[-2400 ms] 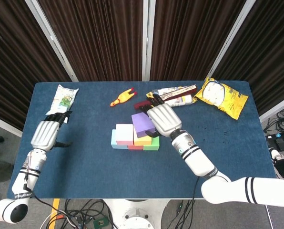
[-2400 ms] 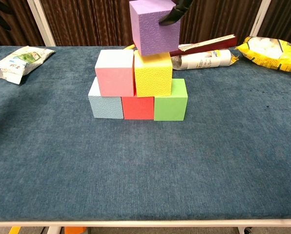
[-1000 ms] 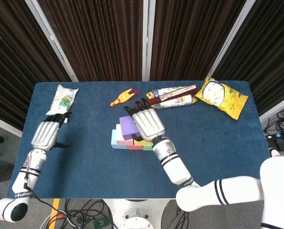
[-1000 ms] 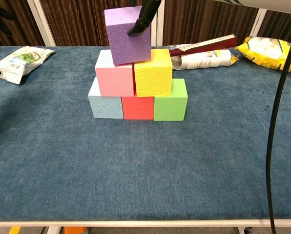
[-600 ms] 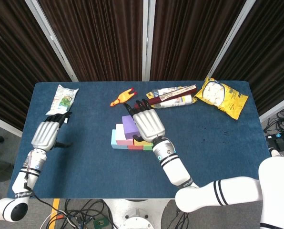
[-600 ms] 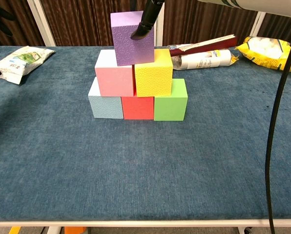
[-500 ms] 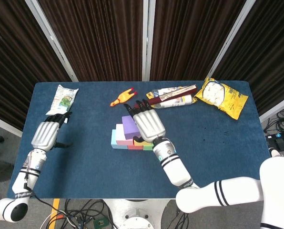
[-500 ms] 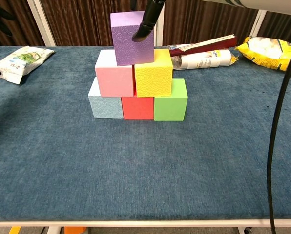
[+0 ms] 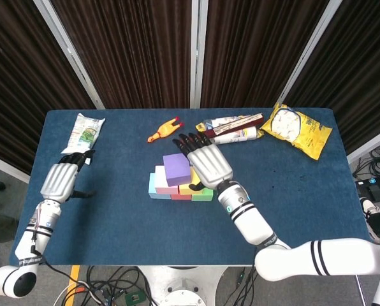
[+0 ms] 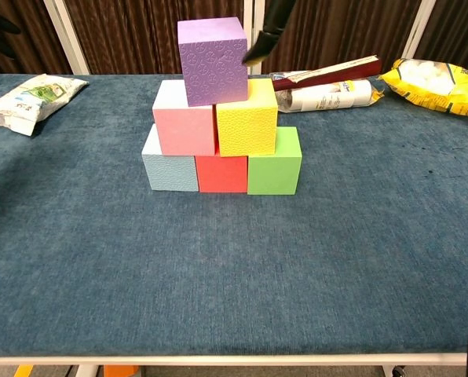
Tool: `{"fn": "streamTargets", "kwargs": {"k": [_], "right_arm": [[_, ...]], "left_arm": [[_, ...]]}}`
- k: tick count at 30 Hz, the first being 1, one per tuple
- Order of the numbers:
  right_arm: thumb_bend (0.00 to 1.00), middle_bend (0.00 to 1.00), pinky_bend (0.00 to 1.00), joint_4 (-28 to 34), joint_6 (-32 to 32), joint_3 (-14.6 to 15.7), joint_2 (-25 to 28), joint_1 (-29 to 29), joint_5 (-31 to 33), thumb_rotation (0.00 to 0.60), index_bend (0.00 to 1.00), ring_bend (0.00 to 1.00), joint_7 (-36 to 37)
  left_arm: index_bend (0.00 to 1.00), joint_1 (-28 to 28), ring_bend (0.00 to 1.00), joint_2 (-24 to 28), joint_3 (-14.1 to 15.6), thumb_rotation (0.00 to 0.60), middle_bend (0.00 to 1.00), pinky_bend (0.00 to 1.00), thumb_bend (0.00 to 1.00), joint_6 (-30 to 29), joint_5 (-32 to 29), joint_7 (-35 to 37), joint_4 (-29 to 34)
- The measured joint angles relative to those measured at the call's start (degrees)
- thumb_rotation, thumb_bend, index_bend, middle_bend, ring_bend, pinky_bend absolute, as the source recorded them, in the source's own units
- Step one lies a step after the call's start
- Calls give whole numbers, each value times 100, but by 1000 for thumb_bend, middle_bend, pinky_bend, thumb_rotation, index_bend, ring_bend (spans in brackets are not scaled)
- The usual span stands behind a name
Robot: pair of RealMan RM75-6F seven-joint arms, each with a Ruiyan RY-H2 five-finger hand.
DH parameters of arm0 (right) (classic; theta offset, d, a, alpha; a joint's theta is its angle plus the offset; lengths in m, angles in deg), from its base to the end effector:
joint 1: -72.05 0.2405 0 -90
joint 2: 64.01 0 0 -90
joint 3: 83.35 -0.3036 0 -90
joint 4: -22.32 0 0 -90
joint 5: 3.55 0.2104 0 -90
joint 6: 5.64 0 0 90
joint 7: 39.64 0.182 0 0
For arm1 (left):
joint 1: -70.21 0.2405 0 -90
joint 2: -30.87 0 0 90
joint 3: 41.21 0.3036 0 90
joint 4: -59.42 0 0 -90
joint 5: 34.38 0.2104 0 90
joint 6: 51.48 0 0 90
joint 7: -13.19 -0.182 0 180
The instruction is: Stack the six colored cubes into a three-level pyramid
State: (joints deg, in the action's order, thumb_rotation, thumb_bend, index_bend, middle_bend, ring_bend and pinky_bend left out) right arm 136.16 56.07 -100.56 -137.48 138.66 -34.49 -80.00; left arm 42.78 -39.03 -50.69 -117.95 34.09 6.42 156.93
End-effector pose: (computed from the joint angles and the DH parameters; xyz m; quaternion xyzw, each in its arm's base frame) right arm 0.0107 -0.4171 0.0525 0.7697 -0.3326 0.3881 0.3825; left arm -0.2594 0.3607 0.1096 -0.6329 -0.4346 -0.4130 0.4900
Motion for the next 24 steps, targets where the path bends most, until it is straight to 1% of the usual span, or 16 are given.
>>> {"fn": "streamTargets", "kwargs": {"k": [2, 5, 12, 24], "right_arm": [[0, 15, 0, -94, -308, 53, 130, -11, -40, 600, 0, 0, 107], [0, 22, 0, -276, -596, 128, 222, -28, -128, 600, 0, 0, 327], [0, 44, 0, -597, -766, 205, 139, -88, -338, 600, 30, 0, 771], [0, 89, 0, -934, -1072, 220, -93, -198, -486, 600, 144, 0, 1517]], "left_arm": [[136, -1, 132, -1, -5, 600, 199, 193, 43, 3, -10, -8, 6], [136, -4, 131, -6, -13, 600, 199, 193, 43, 6, -31, -40, 15], [137, 12, 132, 7, -12, 600, 199, 193, 43, 1, -56, -69, 36], [136, 11, 131, -5, -10, 600, 198, 193, 44, 20, -43, -75, 19]]}}
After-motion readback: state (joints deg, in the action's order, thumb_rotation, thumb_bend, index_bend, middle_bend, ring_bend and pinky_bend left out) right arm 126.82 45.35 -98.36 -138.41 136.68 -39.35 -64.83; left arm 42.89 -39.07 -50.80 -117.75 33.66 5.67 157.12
